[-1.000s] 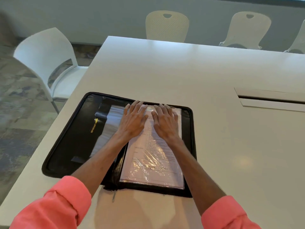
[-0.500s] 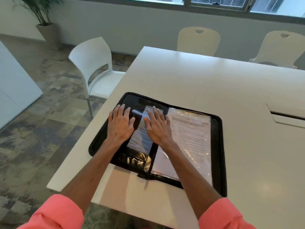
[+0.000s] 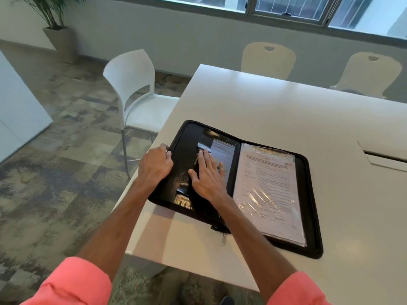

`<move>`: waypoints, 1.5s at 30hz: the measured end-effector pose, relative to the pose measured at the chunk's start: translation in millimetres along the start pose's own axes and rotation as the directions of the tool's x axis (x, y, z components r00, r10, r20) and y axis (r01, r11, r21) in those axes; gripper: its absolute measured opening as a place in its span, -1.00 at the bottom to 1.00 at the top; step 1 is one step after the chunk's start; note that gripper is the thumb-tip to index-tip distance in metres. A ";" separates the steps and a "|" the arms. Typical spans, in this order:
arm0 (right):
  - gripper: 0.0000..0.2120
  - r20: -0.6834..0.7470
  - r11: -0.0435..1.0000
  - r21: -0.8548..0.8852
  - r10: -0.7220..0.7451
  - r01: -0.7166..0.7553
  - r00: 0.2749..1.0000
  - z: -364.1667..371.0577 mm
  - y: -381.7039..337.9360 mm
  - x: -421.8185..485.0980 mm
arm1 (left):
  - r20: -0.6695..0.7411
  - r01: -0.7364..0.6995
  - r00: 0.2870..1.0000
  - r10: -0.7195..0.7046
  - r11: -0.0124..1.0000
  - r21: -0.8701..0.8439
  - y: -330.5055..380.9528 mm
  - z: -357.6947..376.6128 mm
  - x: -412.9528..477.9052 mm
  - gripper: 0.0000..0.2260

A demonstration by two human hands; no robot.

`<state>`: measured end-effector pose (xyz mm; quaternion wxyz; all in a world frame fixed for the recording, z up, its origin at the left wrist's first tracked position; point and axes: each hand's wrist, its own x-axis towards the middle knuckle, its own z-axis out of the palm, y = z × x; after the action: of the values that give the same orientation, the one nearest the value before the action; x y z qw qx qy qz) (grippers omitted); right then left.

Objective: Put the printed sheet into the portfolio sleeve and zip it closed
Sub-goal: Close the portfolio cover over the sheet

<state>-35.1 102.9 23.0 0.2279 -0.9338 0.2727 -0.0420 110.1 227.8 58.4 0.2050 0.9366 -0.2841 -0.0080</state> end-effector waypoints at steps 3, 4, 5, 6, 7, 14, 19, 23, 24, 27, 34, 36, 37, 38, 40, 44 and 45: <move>-0.21 -0.034 0.998 0.044 0.039 -0.037 0.999 -3.3 -4.3 -5.6 | -0.017 -0.032 0.999 0.031 0.997 -0.072 2.0 -11.0 -0.3 -0.69; -0.20 -0.051 0.997 0.060 0.041 -0.038 0.998 -5.5 -5.0 -6.9 | -0.022 -0.041 0.999 0.039 0.994 -0.103 3.2 -15.4 -1.1 -0.69; -0.20 -0.064 0.996 0.076 0.041 -0.036 0.997 -8.3 -5.4 -7.7 | -0.027 -0.044 0.999 0.041 0.989 -0.138 4.6 -20.4 -2.0 -0.69; -0.21 -0.068 0.995 0.092 0.040 -0.033 0.997 -11.4 -5.4 -8.5 | -0.032 -0.043 0.999 0.038 0.984 -0.171 5.9 -25.8 -2.5 -0.69; -0.22 -0.062 0.993 0.115 0.039 -0.031 0.997 -14.5 -5.1 -9.3 | -0.036 -0.040 0.999 0.034 0.978 -0.203 7.5 -31.0 -2.4 -0.70; -0.29 -0.115 0.987 0.159 0.022 -0.004 0.993 -41.5 1.5 -21.3 | -0.033 -0.082 0.997 0.075 0.898 -0.432 32.6 -66.6 -2.3 -0.73; -0.42 -0.179 0.974 0.227 0.042 -0.001 0.983 -77.7 10.7 -38.6 | 0.075 -0.050 0.983 0.168 0.635 -0.771 57.8 -85.1 -16.5 -0.66; -0.63 -0.236 0.920 0.391 0.090 0.009 0.968 -110.5 25.0 -53.3 | 0.019 -0.131 0.960 0.278 0.511 -0.850 92.7 -74.6 -36.5 -0.67; -0.63 -0.252 0.905 0.425 0.112 0.006 0.961 -118.5 28.7 -56.8 | -0.018 -0.176 0.951 0.309 0.491 -0.853 104.2 -68.8 -42.1 -0.67; -0.51 -0.271 0.840 0.542 0.194 -0.017 0.943 -142.1 40.6 -68.9 | -0.130 -0.316 0.907 0.400 0.445 -0.838 139.9 -43.1 -59.1 -0.64; -0.35 -0.155 0.535 0.843 0.345 -0.059 0.926 -195.8 93.9 -104.7 | -0.154 -0.524 0.793 0.590 0.529 -0.667 215.8 24.6 -82.8 -0.56; -0.34 -0.093 0.472 0.872 0.419 -0.129 0.903 -209.2 115.3 -112.9 | -0.127 -0.565 0.755 0.643 0.539 -0.625 233.6 40.6 -87.8 -0.55; -0.33 -0.062 0.448 0.877 0.458 -0.171 0.887 -214.7 126.7 -116.1 | -0.107 -0.576 0.738 0.666 0.540 -0.613 241.1 49.4 -90.0 -0.55; -0.34 -0.034 0.429 0.879 0.495 -0.210 0.868 -219.0 137.8 -118.9 | -0.086 -0.587 0.721 0.688 0.539 -0.604 247.5 58.2 -91.7 -0.55; -0.46 -0.002 0.392 0.884 0.550 -0.256 0.835 -222.2 160.0 -125.1 | -0.034 -0.598 0.692 0.721 0.546 -0.587 257.8 75.5 -93.4 -0.54; -0.77 -0.016 0.448 0.833 0.606 -0.324 0.796 -206.0 205.0 -141.2 | 0.097 -0.559 0.705 0.702 0.635 -0.533 266.3 106.9 -94.9 -0.51; -0.79 -0.012 0.445 0.830 0.616 -0.336 0.788 -199.0 214.8 -144.1 | 0.133 -0.557 0.704 0.698 0.658 -0.507 266.7 113.6 -95.3 -0.50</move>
<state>-302.9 -61.6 110.9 0.5730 -0.5946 0.5112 -0.2386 -125.8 34.5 48.3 0.3474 0.6938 -0.6133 -0.1480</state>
